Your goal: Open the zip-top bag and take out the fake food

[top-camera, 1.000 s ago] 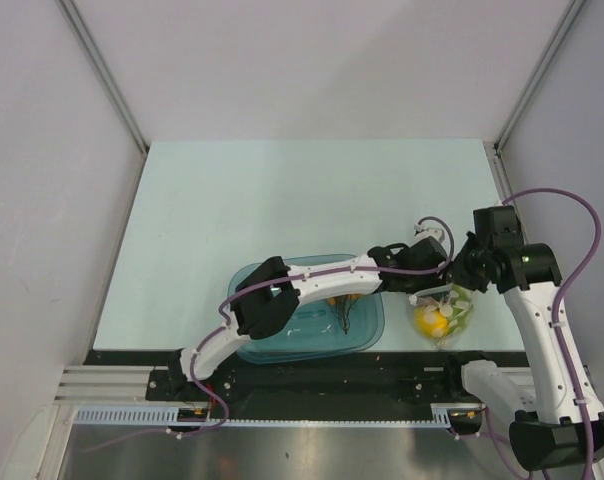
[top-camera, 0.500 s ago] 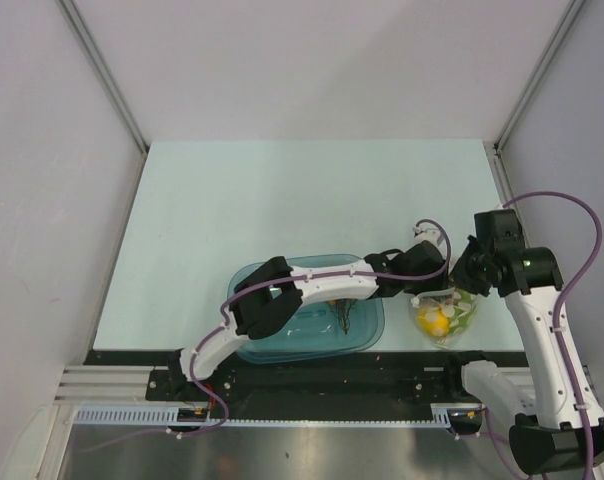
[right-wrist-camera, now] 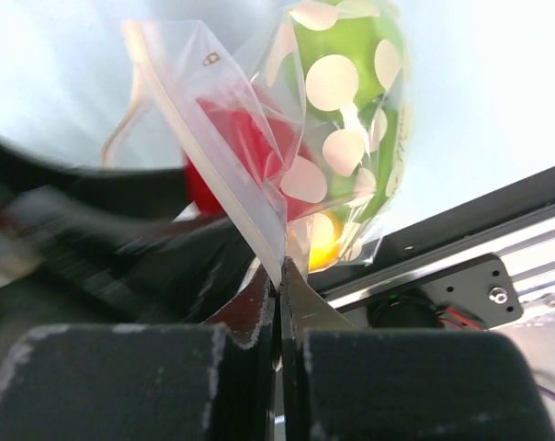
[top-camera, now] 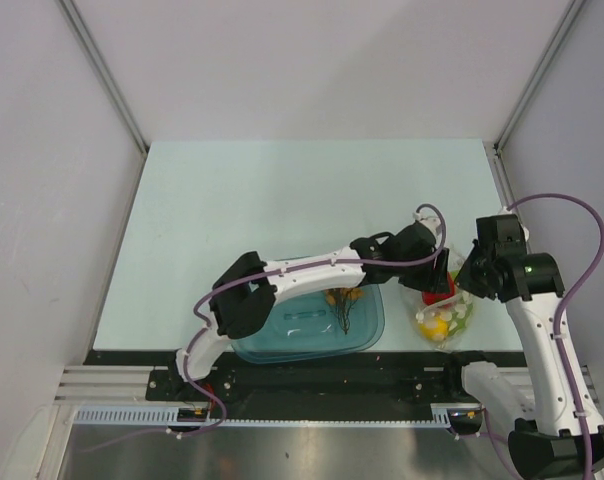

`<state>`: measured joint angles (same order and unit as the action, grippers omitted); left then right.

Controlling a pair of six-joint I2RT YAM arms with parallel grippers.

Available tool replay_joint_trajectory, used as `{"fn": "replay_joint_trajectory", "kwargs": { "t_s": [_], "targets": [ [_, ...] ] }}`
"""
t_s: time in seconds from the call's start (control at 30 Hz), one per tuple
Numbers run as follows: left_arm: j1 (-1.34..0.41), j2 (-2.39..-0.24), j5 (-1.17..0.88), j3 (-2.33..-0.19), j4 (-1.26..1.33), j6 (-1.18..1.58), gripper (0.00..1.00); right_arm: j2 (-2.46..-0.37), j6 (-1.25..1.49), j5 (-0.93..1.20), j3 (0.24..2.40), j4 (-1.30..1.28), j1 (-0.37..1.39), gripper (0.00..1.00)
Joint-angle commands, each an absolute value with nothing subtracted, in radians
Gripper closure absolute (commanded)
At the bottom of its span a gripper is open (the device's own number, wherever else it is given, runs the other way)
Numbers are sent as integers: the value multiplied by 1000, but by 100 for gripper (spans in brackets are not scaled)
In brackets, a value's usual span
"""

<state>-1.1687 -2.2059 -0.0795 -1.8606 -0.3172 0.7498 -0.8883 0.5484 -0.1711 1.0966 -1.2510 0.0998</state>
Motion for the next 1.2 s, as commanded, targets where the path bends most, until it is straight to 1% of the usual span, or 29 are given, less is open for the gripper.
{"fn": "replay_joint_trajectory", "kwargs": {
  "t_s": [0.0,0.13,0.33,0.43,0.57,0.77,0.87,0.97,1.0,1.07,1.17],
  "targets": [
    [-1137,-2103,-224,-1904,-350,784,100,-851,506,-241,1091,-1236,92,100],
    [-1129,-2095,-274,-1933,-371,818,100,-841,503,-247,1091,-1224,86,100],
    [-1127,-2051,-273,-1956,-422,795,100,-839,492,-245,1088,-1212,69,100],
    [-1123,-2040,-258,-2015,-481,753,100,-835,479,-230,1088,-1209,61,100],
    [-1109,-2034,-287,-2091,-578,746,100,-836,469,-224,1094,-1218,58,100],
    [-1103,-1984,-354,-2080,-612,717,100,-828,469,-236,1095,-1212,60,100],
    [-1089,-1922,-394,-2014,-579,638,100,-830,469,-247,1103,-1209,63,100],
    [-1071,-1821,-394,-1906,-551,595,100,-830,468,-245,1098,-1206,60,100],
    [-1065,-1792,-393,-1835,-540,591,100,-827,468,-247,1095,-1204,61,100],
    [-1055,-1703,-362,-1767,-526,586,100,-825,468,-247,1094,-1204,57,100],
    [-1054,-1581,-310,-1611,-538,574,100,-825,466,-247,1098,-1204,55,100]
  ]
}}
